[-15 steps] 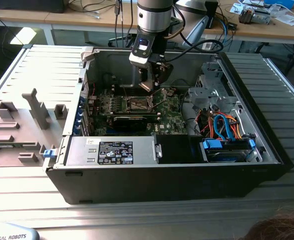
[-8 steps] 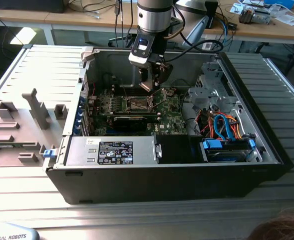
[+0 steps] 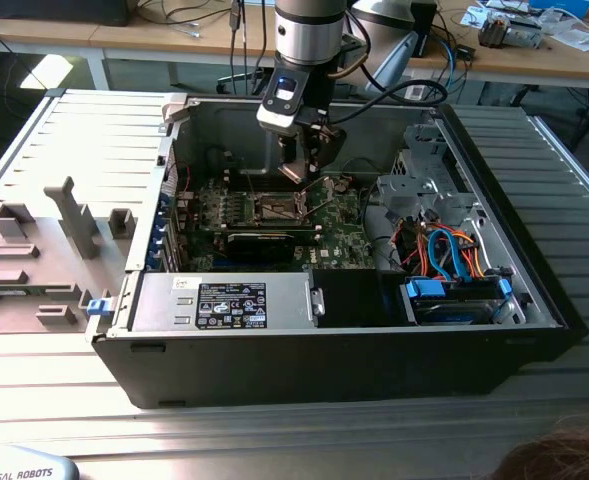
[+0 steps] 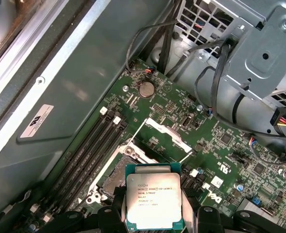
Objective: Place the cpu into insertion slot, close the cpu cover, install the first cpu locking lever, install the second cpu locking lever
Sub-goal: 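Place the cpu into insertion slot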
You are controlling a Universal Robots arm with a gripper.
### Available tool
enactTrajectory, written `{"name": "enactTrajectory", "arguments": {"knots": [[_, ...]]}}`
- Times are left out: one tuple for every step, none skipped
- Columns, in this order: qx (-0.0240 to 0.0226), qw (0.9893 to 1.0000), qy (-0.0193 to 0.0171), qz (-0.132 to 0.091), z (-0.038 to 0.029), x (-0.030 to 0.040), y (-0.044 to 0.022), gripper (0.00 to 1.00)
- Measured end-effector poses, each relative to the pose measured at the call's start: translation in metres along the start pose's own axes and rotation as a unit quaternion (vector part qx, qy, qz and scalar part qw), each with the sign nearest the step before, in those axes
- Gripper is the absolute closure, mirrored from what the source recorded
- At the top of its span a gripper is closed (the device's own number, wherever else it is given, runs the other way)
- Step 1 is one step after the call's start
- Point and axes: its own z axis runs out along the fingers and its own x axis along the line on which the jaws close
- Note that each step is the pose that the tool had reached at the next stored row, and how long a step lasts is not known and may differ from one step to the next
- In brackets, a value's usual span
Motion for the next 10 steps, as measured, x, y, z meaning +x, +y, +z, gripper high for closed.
{"name": "enactTrajectory", "arguments": {"knots": [[0.0000, 1.0000, -0.0001, 0.001, 0.0000, 0.0000, 0.0000, 0.46], [0.0000, 1.0000, -0.0001, 0.001, 0.0000, 0.0000, 0.0000, 0.46], [0.0000, 1.0000, -0.0001, 0.002, 0.0000, 0.0000, 0.0000, 0.46], [0.0000, 1.0000, -0.0001, 0.003, 0.0000, 0.0000, 0.0000, 0.46], [0.0000, 1.0000, -0.0001, 0.003, 0.0000, 0.0000, 0.0000, 0.46], [0.0000, 1.0000, -0.0002, 0.004, 0.0000, 0.0000, 0.0000, 0.46], [0.0000, 1.0000, -0.0002, 0.005, 0.0000, 0.0000, 0.0000, 0.46], [0.0001, 1.0000, -0.0002, 0.005, 0.0000, 0.0000, 0.0000, 0.46], [0.0000, 1.0000, -0.0003, 0.006, 0.0000, 0.0000, 0.0000, 0.46], [0.0001, 1.0000, -0.0003, 0.007, 0.0000, 0.0000, 0.0000, 0.46]]}}
